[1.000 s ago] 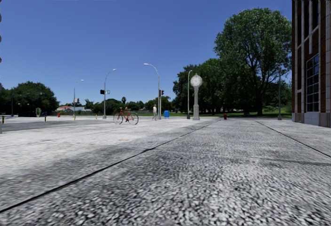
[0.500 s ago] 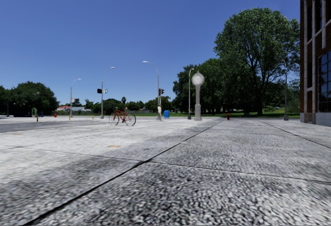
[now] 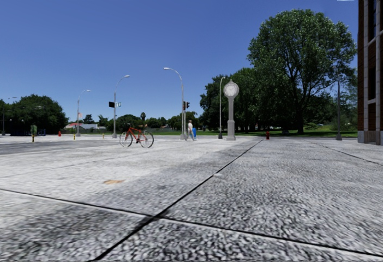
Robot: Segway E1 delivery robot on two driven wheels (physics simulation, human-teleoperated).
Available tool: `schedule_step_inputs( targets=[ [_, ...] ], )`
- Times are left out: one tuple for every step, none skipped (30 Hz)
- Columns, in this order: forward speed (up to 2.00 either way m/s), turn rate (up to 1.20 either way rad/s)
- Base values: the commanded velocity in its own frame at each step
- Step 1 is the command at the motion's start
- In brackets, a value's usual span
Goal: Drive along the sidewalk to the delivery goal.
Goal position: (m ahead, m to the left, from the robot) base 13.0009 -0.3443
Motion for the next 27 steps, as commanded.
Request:
schedule_step_inputs(
  targets=[
    [2.0, 0.0],
    [2.0, 0.0],
    [2.0, 0.0],
    [2.0, 0.0],
    [2.0, 0.0],
    [2.0, 0.0],
    [2.0, 0.0],
    [2.0, 0.0],
    [2.0, 0.0],
    [2.0, 0.0],
    [2.0, 0.0],
    [2.0, 0.0],
    [2.0, 0.0],
    [2.0, 0.0],
    [2.0, 0.0],
    [2.0, 0.0],
    [2.0, 0.0],
    [2.0, 0.0],
    [2.0, 0.0],
    [2.0, 0.0],
    [2.0, 0.0],
    [2.0, 0.0],
    [2.0, -0.32],
    [2.0, -0.79],
    [2.0, -1.2],
    [2.0, -1.2],
    [2.0, -1.2]
  ],
)
